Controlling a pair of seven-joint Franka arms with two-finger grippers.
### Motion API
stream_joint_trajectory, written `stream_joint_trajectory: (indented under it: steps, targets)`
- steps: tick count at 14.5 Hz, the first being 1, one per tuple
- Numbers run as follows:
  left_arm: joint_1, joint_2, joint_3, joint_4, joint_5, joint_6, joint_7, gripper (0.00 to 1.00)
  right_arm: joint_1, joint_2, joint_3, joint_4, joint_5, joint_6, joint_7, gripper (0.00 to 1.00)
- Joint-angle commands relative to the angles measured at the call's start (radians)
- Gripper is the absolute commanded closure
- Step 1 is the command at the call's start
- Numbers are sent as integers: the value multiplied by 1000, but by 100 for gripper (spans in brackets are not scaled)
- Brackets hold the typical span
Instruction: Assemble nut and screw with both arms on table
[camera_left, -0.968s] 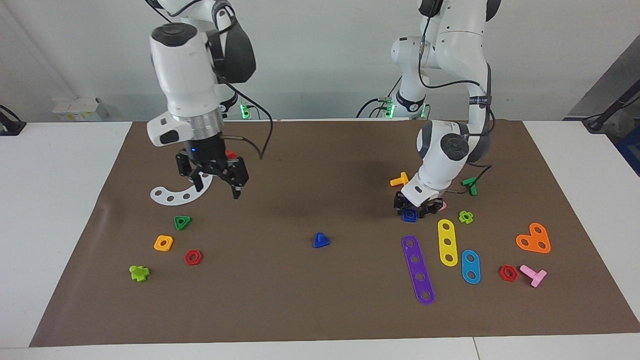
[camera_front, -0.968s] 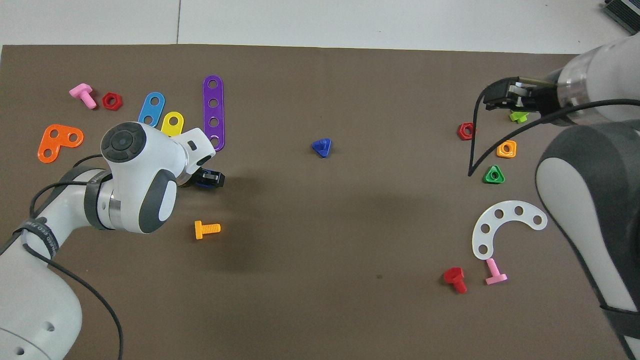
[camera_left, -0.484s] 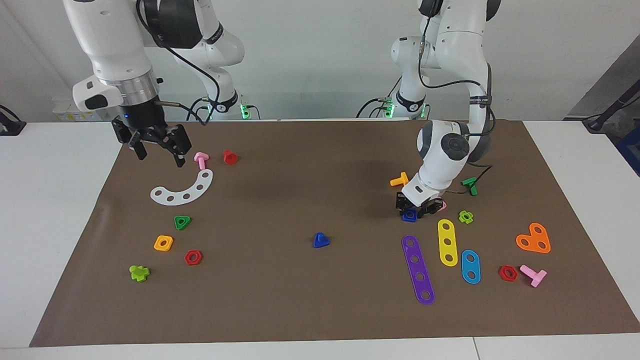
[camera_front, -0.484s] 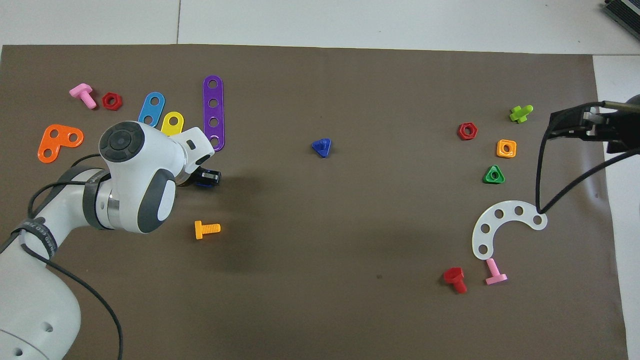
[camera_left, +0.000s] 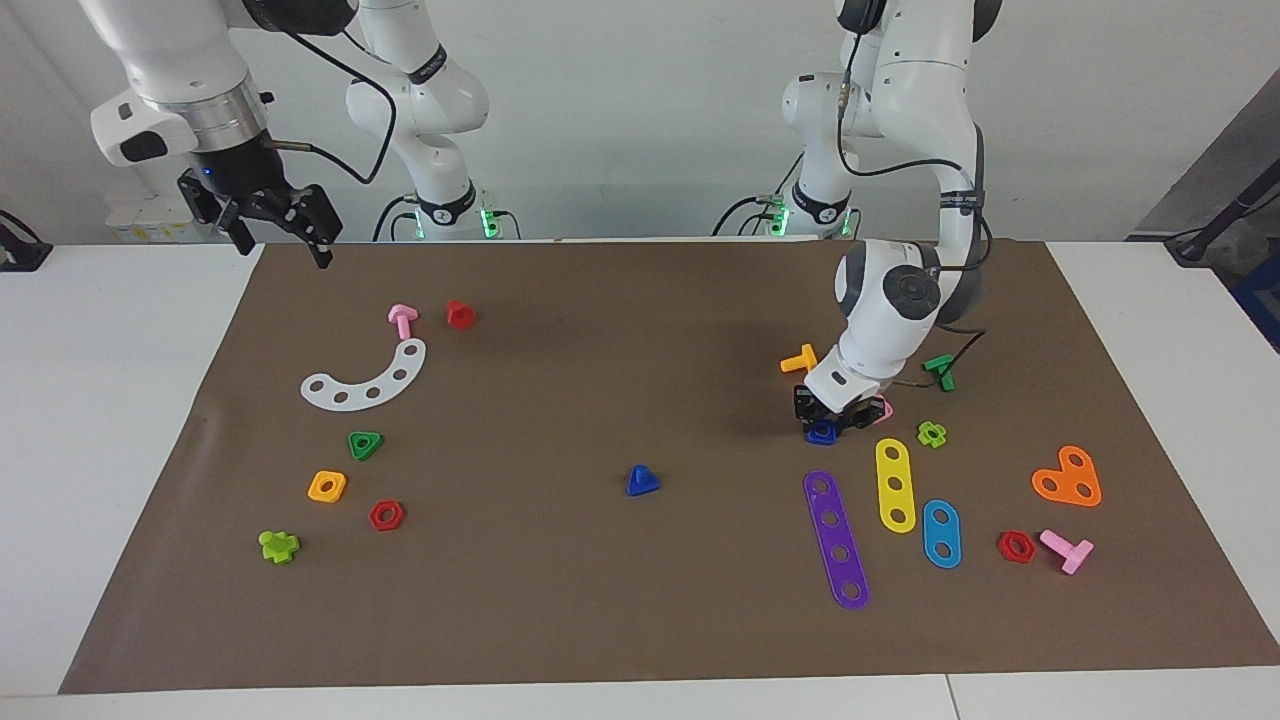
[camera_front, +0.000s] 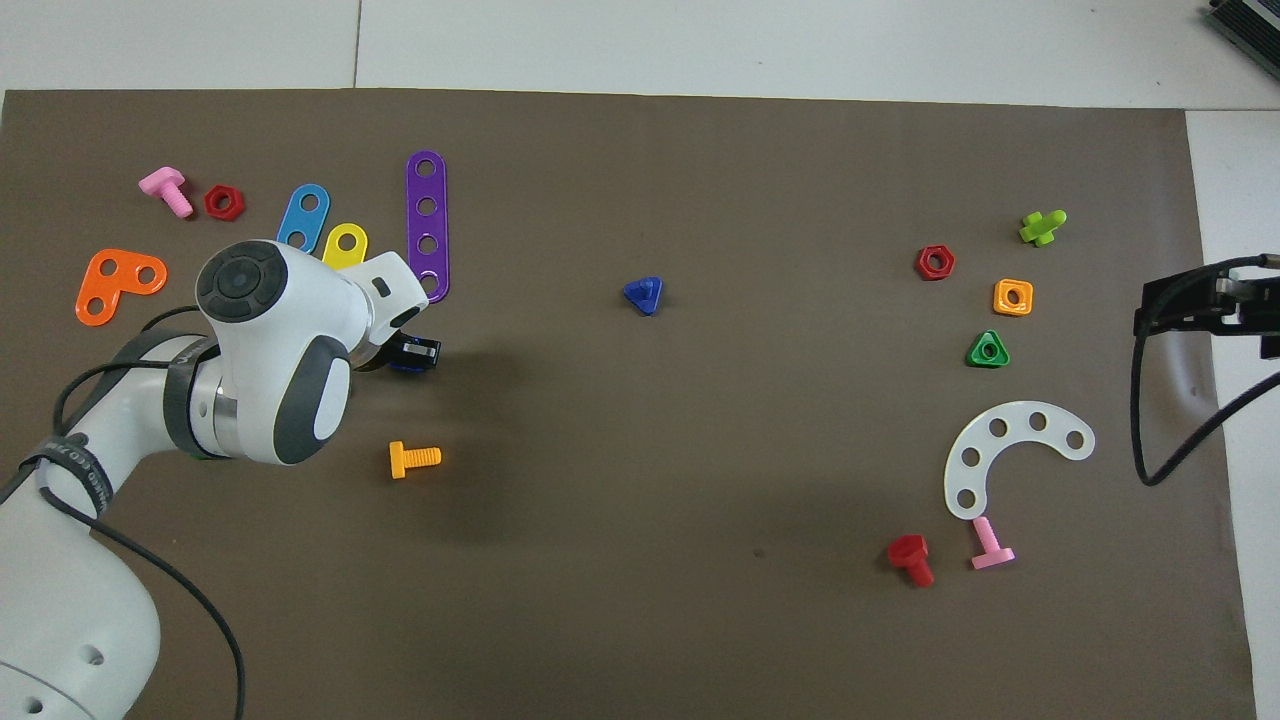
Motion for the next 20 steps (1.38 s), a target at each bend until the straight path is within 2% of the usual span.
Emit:
stream_joint_trajectory:
  steps: [1,4,7,11,15,20]
  targets:
    - [-18,12,15,67,-2,-60,-26,87,5,-32,-28,-36,17,-5,-31,0]
    - [-46,25,16,135,-2,-124,-103,96,27,-28,-79,-35,59,-7,-31,0]
    - [-101,59,16,242,-4,-195,-248,97,25,-29,-79,-35,59,-7,-30,0]
    - [-209,90,21,336,-2,-247,-442,99,27,-34,-78,-44,62,-5,-25,0]
    - [-281,208,21,579,-2,-362,-545,100,25,-34,-76,-41,63,-5,-27,0]
    - [-321,320,26,747,0,-367,-568,100,25,-34,-76,-41,63,-5,-27,0]
